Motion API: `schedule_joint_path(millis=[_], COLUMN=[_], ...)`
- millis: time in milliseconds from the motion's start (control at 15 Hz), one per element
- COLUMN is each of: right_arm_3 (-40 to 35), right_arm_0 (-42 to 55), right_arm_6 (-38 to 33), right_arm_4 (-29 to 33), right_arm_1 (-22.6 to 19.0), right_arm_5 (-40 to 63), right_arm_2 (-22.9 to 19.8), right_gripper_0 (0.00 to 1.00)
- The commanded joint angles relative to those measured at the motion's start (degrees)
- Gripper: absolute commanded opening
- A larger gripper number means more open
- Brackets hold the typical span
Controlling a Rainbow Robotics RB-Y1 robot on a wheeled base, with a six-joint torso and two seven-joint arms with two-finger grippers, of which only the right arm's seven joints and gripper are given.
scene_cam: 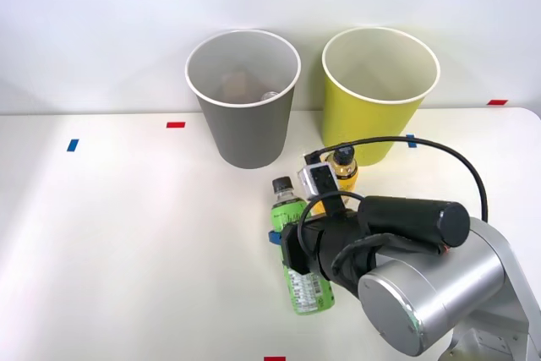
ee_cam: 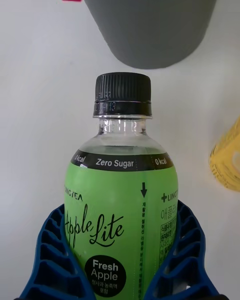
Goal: Put cans in the gray bin, plastic bottles in the light green bin
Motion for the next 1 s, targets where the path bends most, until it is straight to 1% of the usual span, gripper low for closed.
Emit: schedule_joint_path(millis=[67, 133, 267, 333, 400, 467, 600, 733, 867, 1000], right_arm_3=[-1.8, -3.3, -8.3, -10.9, -11.8, -11.9, -11.9, -11.9, -11.9, -11.9], right_arm_0=[2.8, 3.7, 5.2, 5.5, 5.6, 5.6, 5.5, 4.7, 2.7, -0.1], right_arm_6=[2.9, 3.4, 4.6, 5.3, 5.7, 6.1, 6.6, 6.7, 6.4, 5.4], right_arm_4=[-6.6, -7.8, -9.5, -12.3, -14.2, -16.3, -17.3, -19.5, -19.6, -19.7], right_arm_1=[0.0, -0.2, -0.4, -0.4, -0.5, -0.6, -0.8, -1.6, -2.9, -3.7], right_arm_5=[-9.2, -11.2, -11.3, -12.2, -14.0, -17.7, -25.9, -33.0, -38.2, -39.2], right_arm_2=[-1.1, -1.1, -1.3, -2.2, -2.9, -3.6, -3.9, -5.3, -6.8, -9.3], right_gripper_0=[0.00, 0.00, 0.00, 0.00, 0.00, 0.00, 0.00, 0.00, 0.00, 0.00])
